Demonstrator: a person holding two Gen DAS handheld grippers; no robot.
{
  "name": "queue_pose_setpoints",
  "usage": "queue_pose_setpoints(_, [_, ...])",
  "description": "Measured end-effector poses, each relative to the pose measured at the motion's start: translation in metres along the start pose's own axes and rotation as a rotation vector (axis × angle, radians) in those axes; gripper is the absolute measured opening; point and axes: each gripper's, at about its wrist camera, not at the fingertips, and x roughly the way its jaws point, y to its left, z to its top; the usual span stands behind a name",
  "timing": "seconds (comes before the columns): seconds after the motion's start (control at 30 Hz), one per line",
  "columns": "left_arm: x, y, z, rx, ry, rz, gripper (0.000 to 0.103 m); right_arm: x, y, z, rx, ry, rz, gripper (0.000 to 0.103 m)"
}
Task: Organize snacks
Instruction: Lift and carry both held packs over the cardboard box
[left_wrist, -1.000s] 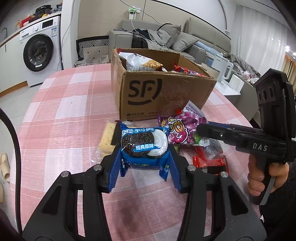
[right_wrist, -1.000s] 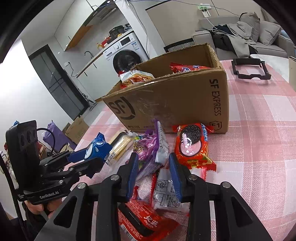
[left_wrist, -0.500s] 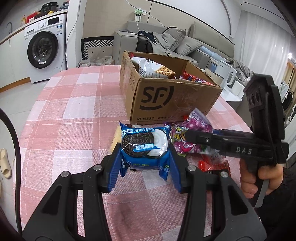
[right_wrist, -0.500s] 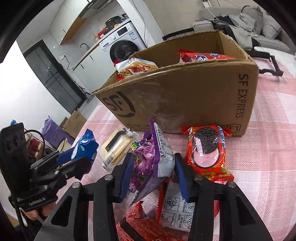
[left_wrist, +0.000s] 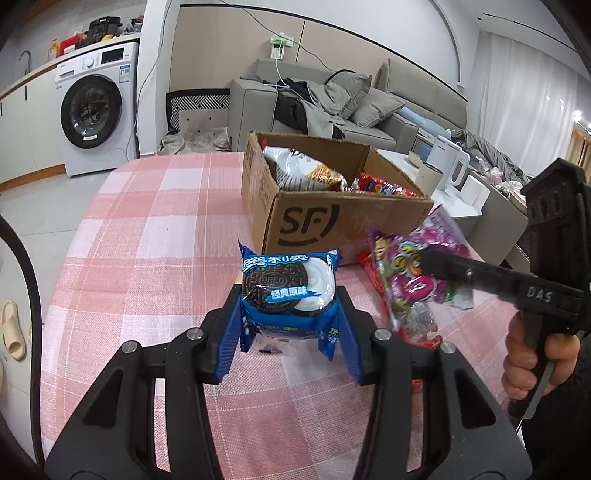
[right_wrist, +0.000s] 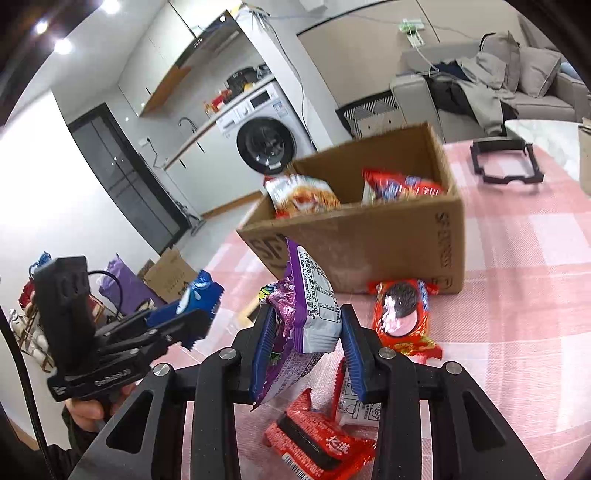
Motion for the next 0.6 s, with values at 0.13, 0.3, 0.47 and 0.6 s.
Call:
queue_pose_setpoints(0.13, [-0.009, -0.007, 0.006, 0.007, -0.026, 0.003, 0.044, -0.02, 0.003, 0.006, -0.004, -0.045, 0.007, 0.036])
queue_pose_setpoints(0.3, [-0.02, -0.013, 0.018, 0.008, -0.062, -0.002, 0.044, -0.039, 0.005, 0.018, -0.011, -0.103, -0.004, 0.036])
queue_pose_setpoints(0.47, [-0.023, -0.015, 0.033, 0.003, -0.084, -0.003, 0.044, -0.053, 0.008, 0.033, -0.017, -0.155, -0.031, 0.036])
queue_pose_setpoints(0.6, [-0.025, -0.02, 0.046, 0.009, -0.105, 0.008, 0.044, -0.06, 0.01, 0.043, -0.024, -0.192, -0.051, 0.036])
